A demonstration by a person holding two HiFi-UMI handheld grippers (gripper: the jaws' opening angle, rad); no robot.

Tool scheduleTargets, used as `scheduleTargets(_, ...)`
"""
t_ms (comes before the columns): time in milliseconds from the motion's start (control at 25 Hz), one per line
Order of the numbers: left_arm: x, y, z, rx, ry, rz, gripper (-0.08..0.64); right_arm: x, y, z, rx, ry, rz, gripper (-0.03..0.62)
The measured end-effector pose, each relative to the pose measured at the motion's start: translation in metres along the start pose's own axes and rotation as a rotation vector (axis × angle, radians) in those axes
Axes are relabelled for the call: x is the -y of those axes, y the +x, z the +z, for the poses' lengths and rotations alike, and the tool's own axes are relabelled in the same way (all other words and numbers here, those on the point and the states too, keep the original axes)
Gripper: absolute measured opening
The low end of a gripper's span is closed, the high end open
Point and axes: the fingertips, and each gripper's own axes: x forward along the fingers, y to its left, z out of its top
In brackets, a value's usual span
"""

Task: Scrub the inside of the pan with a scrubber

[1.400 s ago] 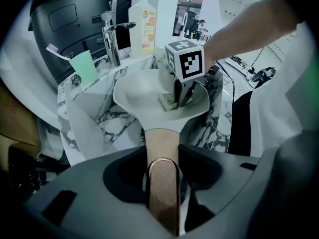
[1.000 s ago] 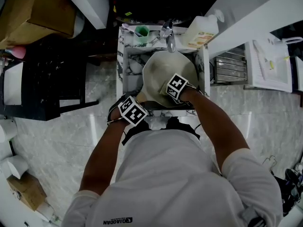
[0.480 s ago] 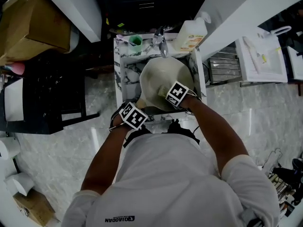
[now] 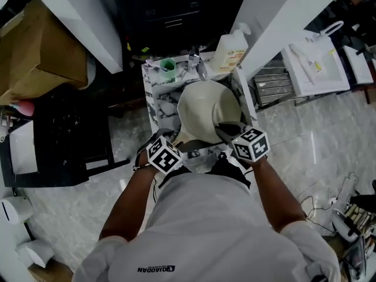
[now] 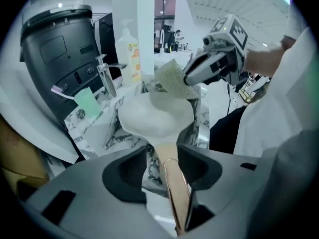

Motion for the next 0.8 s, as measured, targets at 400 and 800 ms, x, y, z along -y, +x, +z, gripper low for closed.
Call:
scheduleTargets(400,0.017,-0.080,0.066,0.404,-0.216,-0.055,0.100,-0.036,-0.056,0.028,0.308,0.161,-0.036,0.067)
scheduleTargets(800,0.092,-0.100,0.092,0.541,-0.316,0.062,0.014,-0.062,-0.128,0.003,0.354,0.071,0.056,0.064)
